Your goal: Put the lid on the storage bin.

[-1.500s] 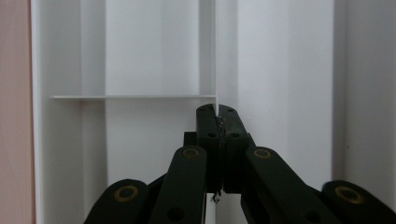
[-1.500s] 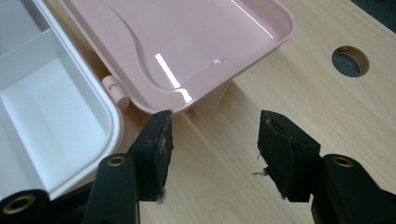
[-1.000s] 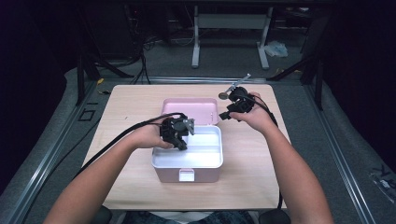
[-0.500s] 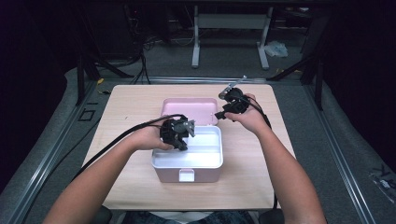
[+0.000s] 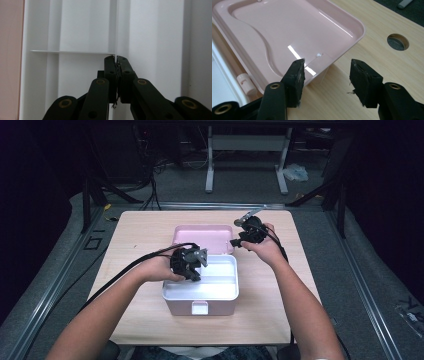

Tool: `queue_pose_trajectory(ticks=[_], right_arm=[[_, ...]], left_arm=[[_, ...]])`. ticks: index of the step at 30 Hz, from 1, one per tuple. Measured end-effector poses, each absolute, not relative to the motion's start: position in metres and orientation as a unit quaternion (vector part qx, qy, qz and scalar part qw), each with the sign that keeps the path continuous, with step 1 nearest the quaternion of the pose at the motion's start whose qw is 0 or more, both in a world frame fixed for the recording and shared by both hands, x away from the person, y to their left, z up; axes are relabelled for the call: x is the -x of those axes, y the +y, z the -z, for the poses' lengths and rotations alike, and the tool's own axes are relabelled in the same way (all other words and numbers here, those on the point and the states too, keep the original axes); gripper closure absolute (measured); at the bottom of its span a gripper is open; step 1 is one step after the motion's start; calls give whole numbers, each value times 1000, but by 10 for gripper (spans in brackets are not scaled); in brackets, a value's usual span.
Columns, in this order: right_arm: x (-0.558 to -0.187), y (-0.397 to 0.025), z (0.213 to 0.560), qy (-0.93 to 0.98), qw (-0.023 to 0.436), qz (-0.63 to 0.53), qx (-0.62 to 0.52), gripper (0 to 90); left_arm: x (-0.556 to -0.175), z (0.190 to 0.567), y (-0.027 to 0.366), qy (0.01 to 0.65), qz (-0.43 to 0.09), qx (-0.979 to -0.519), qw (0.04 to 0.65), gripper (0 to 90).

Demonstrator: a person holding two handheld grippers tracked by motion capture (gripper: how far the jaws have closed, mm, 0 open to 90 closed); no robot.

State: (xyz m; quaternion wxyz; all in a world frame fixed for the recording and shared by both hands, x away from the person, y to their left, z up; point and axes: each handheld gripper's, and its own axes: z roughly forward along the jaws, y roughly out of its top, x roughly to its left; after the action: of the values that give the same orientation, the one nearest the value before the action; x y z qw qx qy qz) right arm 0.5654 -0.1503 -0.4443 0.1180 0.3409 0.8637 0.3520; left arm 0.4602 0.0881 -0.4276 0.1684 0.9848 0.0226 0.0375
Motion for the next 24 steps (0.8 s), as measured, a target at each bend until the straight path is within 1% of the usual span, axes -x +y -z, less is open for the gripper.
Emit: queue_pose_trajectory(ticks=[9,24], right_arm=[[-567,-145,452,845,138,-383,-347,472],[-580,-144,462,829,158,-393,-364,489]], left_arm=[[-459,427,88,18,-43,-985,166,871],[-458,428,88,17,-46,-985,168,870]])
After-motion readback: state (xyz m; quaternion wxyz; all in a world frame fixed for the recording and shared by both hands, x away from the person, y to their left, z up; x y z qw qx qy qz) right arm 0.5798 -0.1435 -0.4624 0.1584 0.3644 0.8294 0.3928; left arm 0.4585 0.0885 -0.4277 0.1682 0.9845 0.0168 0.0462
